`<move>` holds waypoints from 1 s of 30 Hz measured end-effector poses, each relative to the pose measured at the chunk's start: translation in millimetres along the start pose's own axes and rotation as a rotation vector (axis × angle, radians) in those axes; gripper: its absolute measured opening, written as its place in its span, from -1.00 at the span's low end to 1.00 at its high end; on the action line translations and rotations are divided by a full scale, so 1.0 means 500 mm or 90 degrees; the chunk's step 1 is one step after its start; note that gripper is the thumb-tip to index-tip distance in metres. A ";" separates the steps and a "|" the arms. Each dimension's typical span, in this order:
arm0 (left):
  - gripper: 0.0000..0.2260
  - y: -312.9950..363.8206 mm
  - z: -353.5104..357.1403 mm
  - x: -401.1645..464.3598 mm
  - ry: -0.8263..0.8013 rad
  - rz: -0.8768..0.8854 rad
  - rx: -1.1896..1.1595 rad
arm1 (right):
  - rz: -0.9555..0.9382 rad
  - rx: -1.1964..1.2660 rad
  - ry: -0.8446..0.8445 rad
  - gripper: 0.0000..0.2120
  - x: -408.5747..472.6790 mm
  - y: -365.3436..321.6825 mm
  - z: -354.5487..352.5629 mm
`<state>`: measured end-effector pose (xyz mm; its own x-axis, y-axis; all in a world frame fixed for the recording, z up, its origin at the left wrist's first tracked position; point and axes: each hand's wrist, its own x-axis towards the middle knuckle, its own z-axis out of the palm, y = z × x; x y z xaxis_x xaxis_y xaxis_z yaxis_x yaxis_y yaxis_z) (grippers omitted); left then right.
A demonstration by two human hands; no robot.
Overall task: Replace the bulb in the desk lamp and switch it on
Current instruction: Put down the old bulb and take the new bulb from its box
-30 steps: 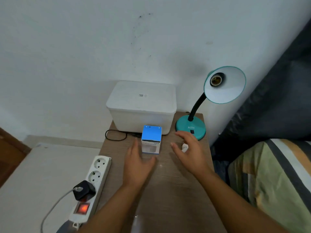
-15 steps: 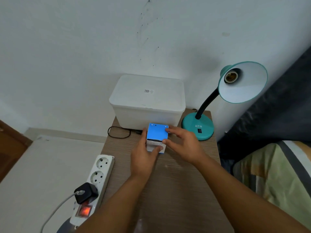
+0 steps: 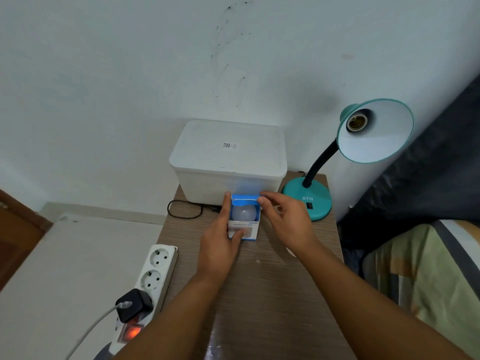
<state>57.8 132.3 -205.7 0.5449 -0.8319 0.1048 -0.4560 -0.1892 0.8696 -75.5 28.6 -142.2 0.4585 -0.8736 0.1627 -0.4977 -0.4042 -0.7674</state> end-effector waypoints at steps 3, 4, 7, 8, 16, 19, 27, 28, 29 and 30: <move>-0.09 0.001 -0.005 0.002 -0.010 0.046 0.056 | 0.013 0.010 0.037 -0.67 0.005 0.002 0.005; -0.08 0.000 -0.007 0.003 -0.015 0.054 0.066 | 0.017 0.010 0.044 -0.68 0.005 0.002 0.007; -0.04 -0.002 -0.009 0.004 -0.026 0.089 0.101 | 0.025 0.013 0.056 -0.71 0.007 0.000 0.010; -0.04 -0.001 -0.009 0.004 -0.029 0.099 0.111 | 0.028 0.014 0.058 -0.72 0.008 0.000 0.011; -0.10 0.007 -0.017 0.008 -0.036 0.099 0.103 | 0.054 0.079 0.051 -0.62 -0.001 0.005 0.011; -0.02 0.007 -0.024 0.017 -0.049 0.098 0.092 | 0.056 0.076 0.041 -0.62 -0.019 0.016 0.015; 0.03 0.013 -0.045 0.036 -0.086 0.088 0.132 | 0.038 -0.036 -0.049 -0.45 -0.008 0.031 0.047; 0.03 0.013 -0.046 0.037 -0.090 0.089 0.140 | 0.050 -0.043 -0.055 -0.42 -0.005 0.028 0.049; 0.04 0.014 -0.048 0.039 -0.093 0.091 0.148 | 0.060 -0.047 -0.061 -0.39 -0.001 0.025 0.051; 0.05 0.014 -0.049 0.041 -0.095 0.094 0.154 | 0.068 -0.052 -0.069 -0.36 0.001 0.022 0.053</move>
<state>83.1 126.6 -185.6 0.3591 -0.9237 0.1331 -0.6858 -0.1644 0.7090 -61.2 30.8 -167.0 0.4744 -0.8802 0.0118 -0.6038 -0.3351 -0.7233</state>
